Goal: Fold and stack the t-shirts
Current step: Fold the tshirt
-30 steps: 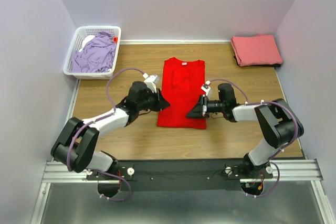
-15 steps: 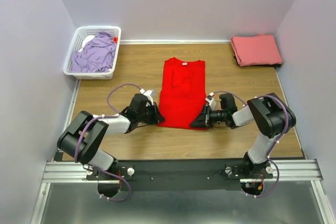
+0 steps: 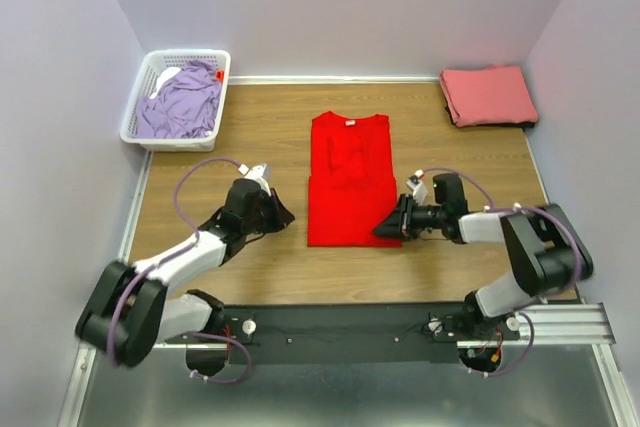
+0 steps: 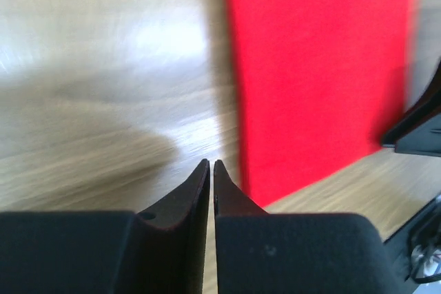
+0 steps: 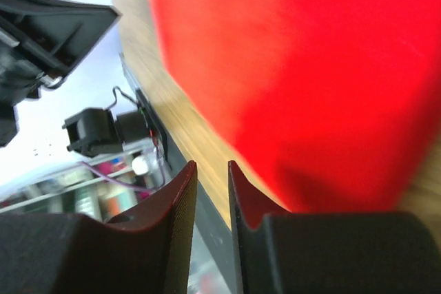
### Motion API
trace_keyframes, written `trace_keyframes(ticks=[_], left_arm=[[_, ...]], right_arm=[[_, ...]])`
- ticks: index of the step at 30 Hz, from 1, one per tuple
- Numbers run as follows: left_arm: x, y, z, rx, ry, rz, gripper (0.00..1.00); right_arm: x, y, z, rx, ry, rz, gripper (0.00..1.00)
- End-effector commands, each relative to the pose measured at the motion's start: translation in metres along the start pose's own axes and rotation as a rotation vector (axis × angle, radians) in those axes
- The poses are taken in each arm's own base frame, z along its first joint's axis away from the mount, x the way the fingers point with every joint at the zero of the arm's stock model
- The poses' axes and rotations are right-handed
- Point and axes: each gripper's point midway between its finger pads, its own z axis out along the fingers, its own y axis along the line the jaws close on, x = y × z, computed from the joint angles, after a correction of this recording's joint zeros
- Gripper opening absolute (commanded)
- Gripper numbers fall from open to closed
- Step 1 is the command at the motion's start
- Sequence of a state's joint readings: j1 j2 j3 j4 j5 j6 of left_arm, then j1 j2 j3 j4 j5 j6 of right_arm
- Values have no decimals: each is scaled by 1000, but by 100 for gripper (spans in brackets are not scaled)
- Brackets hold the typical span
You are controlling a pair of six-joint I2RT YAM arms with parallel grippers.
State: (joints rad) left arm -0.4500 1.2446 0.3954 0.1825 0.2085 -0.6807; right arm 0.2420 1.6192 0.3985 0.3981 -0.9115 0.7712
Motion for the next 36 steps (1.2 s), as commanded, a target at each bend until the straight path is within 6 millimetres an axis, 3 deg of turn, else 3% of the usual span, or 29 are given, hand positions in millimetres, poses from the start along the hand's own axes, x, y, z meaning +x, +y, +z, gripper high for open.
trace_keyframes(ticks=[1, 4, 6, 7, 8, 9, 13, 17, 23, 27, 33, 36], left_arm=[[-79, -27, -42, -25, -280, 99, 15], [-114, -29, -77, -110, -409, 112, 43], [-126, -33, -99, -131, -461, 91, 56], [-130, -30, -106, -152, -484, 76, 68], [-129, -30, -110, -152, -490, 75, 90], [-131, -32, -118, -144, -510, 89, 98], [-129, -38, -129, -106, -538, 86, 98], [-110, -32, -111, -111, -427, 98, 98], [-71, -22, -74, -116, -230, 79, 97], [-47, -21, -56, -155, -100, 125, 97], [-24, -23, -42, -192, -14, 156, 96], [-21, -26, -39, -202, 4, 173, 96]], right_arm=[[-28, 36, -19, 50, -85, -158, 32], [-33, 43, -32, 124, -119, -156, 37], [-43, 45, -39, 178, -168, -181, 39], [-45, 44, -43, 208, -186, -186, 40], [-41, 41, -50, 260, -186, -168, 42], [-47, 29, -56, 344, -217, -170, 43], [-46, 11, -82, 566, -221, -130, 53], [-39, -7, -92, 727, -229, -121, 58], [-16, -29, -79, 905, -184, -129, 59], [-9, -34, -68, 992, -172, -157, 59], [-6, -41, -58, 1050, -162, -176, 57], [-6, -34, -48, 1022, -154, -182, 54]])
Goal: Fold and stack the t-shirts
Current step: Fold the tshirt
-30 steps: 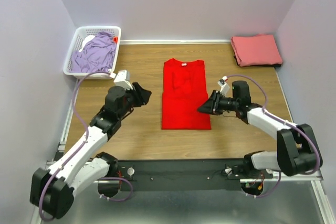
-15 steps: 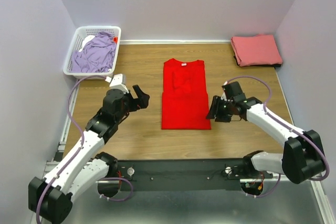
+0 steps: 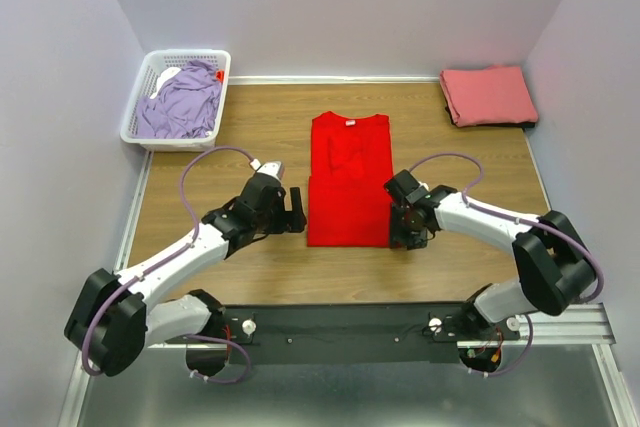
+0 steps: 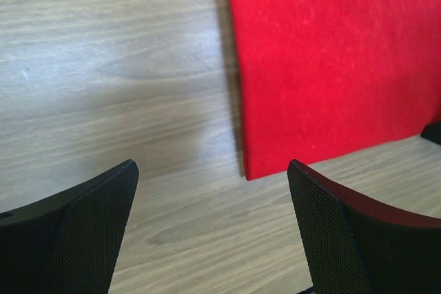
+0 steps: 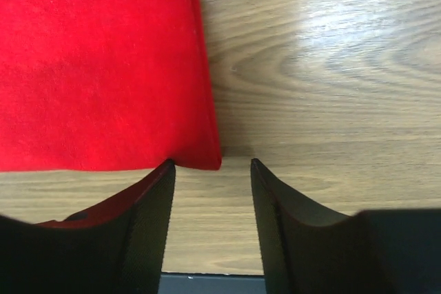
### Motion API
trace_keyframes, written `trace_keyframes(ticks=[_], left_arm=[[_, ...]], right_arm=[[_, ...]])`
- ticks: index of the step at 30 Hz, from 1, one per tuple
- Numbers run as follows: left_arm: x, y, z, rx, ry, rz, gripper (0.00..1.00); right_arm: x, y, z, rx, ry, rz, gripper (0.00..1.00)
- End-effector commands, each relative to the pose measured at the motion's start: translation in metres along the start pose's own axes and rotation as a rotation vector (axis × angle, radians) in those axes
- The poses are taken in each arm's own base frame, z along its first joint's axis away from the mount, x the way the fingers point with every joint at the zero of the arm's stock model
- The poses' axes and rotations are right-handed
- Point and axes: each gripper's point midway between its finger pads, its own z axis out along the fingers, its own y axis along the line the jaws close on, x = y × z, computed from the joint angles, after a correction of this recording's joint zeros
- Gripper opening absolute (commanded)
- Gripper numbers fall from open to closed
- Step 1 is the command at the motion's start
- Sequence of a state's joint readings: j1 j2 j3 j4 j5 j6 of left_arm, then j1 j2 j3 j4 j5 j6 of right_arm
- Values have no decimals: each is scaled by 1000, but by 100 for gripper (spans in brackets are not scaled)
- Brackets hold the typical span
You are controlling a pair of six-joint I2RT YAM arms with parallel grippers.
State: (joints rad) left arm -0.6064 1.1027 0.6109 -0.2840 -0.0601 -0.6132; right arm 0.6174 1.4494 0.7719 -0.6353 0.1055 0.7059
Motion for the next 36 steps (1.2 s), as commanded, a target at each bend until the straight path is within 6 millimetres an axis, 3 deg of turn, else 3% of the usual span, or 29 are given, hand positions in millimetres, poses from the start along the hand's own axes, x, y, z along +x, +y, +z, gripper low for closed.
trace_keyframes(ticks=[1, 9, 13, 20, 23, 30, 36], left_arm=[[-5, -4, 0, -30, 3, 17, 96], [8, -5, 7, -40, 62, 57, 96], [12, -6, 9, -38, 80, 69, 90], [16, -9, 12, -35, 101, 78, 88], [20, -11, 14, -30, 118, 83, 88], [32, -14, 17, -38, 167, 90, 88], [43, -19, 21, -37, 210, 95, 84]], right_arm=[[-12, 8, -4, 24, -45, 14, 54], [-17, 11, -6, 26, -69, 22, 53], [-11, 2, 4, 74, -56, 27, 53], [-1, -5, 20, 97, -32, 17, 49], [8, -9, 27, 100, -3, 8, 41], [26, -17, 33, 103, 46, -8, 6], [27, -13, 30, 75, 55, -21, 3]])
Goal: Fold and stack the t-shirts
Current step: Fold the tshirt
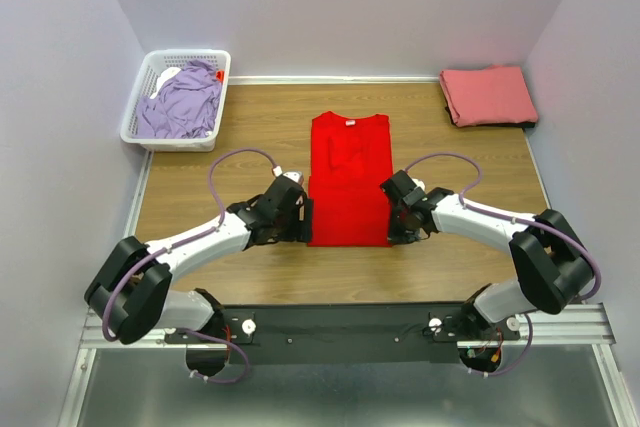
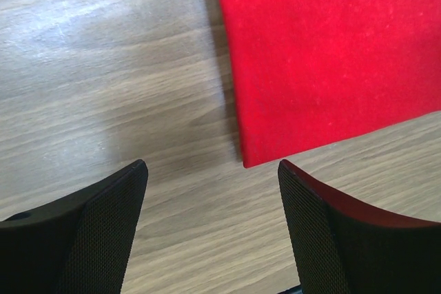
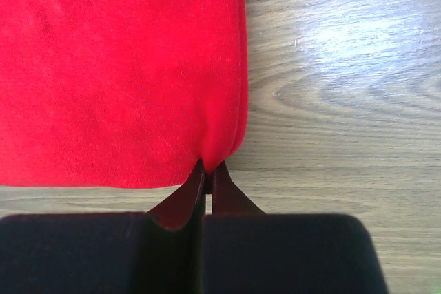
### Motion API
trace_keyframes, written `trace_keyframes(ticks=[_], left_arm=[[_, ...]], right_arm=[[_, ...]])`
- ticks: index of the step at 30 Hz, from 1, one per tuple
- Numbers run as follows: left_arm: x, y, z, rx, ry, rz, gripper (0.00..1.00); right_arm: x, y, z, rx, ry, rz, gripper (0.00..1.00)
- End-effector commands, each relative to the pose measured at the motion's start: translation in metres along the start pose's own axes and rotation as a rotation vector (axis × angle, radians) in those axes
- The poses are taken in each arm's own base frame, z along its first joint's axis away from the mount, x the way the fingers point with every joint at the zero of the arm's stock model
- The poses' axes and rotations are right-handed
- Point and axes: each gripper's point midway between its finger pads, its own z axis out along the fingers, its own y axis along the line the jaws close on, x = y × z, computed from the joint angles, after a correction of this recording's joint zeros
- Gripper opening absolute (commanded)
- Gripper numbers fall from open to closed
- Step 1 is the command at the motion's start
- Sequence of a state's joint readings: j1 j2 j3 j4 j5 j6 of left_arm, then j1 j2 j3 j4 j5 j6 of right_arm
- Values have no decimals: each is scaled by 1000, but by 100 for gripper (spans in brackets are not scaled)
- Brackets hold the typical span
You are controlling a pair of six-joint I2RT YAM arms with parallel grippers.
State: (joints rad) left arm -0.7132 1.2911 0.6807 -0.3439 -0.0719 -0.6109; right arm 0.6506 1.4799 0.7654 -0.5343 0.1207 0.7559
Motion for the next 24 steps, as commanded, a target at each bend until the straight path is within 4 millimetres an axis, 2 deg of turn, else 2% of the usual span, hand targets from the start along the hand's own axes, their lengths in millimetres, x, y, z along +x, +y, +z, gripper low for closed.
trace_keyframes(ticks=[1, 12, 19, 22, 24], left_arm=[[5, -10, 2, 12, 41, 4, 84], [20, -17, 14, -65, 118, 57, 72], [28, -18, 27, -120, 141, 79, 68], [28, -20, 30, -128, 142, 83, 62], [28, -21, 30, -130, 140, 78, 61]], right_arm=[[36, -33, 17, 111, 106, -52, 2], [33, -21, 16, 57, 103, -78, 3], [38, -22, 18, 46, 112, -92, 2], [40, -23, 19, 43, 119, -95, 3], [42, -24, 18, 40, 122, -96, 3]])
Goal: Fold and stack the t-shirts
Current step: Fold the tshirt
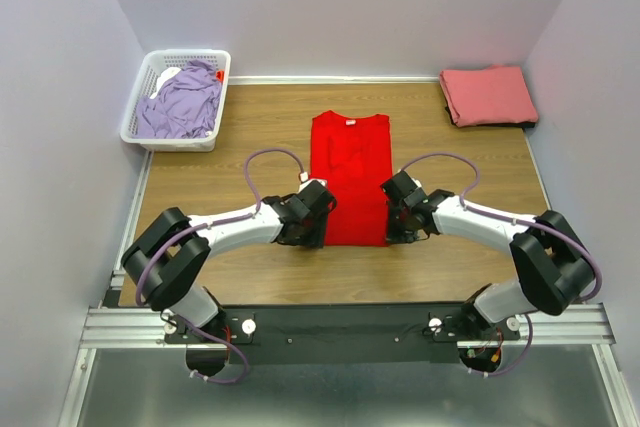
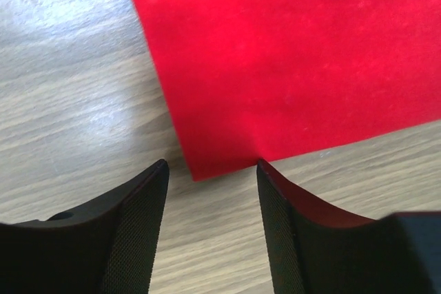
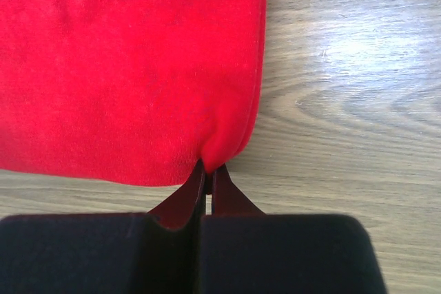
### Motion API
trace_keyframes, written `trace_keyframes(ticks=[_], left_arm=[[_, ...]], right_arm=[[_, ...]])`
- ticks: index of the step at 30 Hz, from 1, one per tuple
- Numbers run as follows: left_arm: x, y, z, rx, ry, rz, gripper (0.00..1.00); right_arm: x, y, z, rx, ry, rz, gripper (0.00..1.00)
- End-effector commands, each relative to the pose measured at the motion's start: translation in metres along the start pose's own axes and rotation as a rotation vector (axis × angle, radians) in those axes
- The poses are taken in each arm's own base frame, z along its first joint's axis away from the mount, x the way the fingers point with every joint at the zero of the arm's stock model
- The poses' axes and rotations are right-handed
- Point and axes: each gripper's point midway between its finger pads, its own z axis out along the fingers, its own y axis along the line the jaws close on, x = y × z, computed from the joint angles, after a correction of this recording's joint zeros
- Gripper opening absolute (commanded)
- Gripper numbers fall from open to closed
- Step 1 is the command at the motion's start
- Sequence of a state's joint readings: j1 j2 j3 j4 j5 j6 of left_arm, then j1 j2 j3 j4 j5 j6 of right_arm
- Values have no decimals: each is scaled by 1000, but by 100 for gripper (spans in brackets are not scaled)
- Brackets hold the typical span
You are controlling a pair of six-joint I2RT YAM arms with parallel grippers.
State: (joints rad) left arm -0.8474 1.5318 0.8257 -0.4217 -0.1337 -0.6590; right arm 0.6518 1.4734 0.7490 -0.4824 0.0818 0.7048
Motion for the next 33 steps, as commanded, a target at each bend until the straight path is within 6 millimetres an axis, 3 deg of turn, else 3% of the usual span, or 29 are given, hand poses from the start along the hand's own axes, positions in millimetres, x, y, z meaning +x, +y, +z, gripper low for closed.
trace_keyframes(ticks=[1, 7, 33], left_arm=[[0, 3, 1, -47, -3, -12, 61], [-8, 7, -9, -82, -37, -34, 61], [-19, 3, 3, -100, -67, -49, 61]], right_arm=[[44, -31, 15, 93, 131, -47, 3], [48, -34, 13, 93, 133, -48, 3], [49, -36, 15, 91, 134, -62, 2]])
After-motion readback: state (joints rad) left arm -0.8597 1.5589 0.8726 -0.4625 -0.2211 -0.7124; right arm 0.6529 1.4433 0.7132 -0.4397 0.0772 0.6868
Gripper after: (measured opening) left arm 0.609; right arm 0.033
